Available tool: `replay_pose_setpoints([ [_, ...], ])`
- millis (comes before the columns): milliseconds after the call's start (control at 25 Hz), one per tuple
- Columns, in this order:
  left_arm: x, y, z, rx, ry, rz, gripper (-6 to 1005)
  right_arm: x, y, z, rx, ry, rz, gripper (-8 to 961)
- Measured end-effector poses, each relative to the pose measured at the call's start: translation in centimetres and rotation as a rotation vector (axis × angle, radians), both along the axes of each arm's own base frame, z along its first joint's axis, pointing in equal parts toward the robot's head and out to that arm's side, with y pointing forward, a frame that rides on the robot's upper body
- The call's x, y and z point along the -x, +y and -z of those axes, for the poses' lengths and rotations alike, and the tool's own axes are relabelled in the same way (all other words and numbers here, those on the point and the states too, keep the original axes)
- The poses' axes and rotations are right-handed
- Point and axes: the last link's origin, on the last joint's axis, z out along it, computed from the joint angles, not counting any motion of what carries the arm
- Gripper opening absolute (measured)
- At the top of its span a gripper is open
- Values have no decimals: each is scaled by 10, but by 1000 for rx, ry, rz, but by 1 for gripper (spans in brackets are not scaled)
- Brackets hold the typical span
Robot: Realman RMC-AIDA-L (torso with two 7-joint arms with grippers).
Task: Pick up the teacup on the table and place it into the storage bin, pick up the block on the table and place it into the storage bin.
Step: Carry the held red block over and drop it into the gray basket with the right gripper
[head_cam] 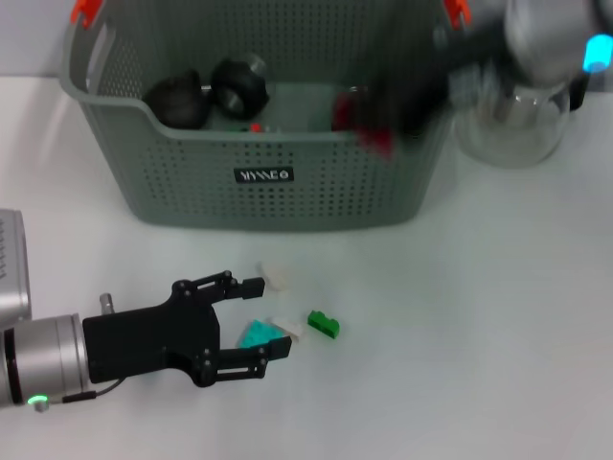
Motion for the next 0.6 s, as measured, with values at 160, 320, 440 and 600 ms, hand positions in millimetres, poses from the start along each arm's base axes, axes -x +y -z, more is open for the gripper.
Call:
replay_pose_setpoints([
  [160, -3, 2, 1, 4, -1, 12, 829, 30, 33, -27, -125, 201, 68, 203],
  [320, -6, 3, 2, 8, -6, 20, 829, 36, 69, -29, -198, 228, 145, 223],
  [440, -7, 3, 2, 7, -9, 21, 829, 30, 88, -26, -248, 196, 174, 253],
  [600, -6, 3, 2, 2, -15, 17, 829, 22, 98, -25, -320, 152, 164, 294],
])
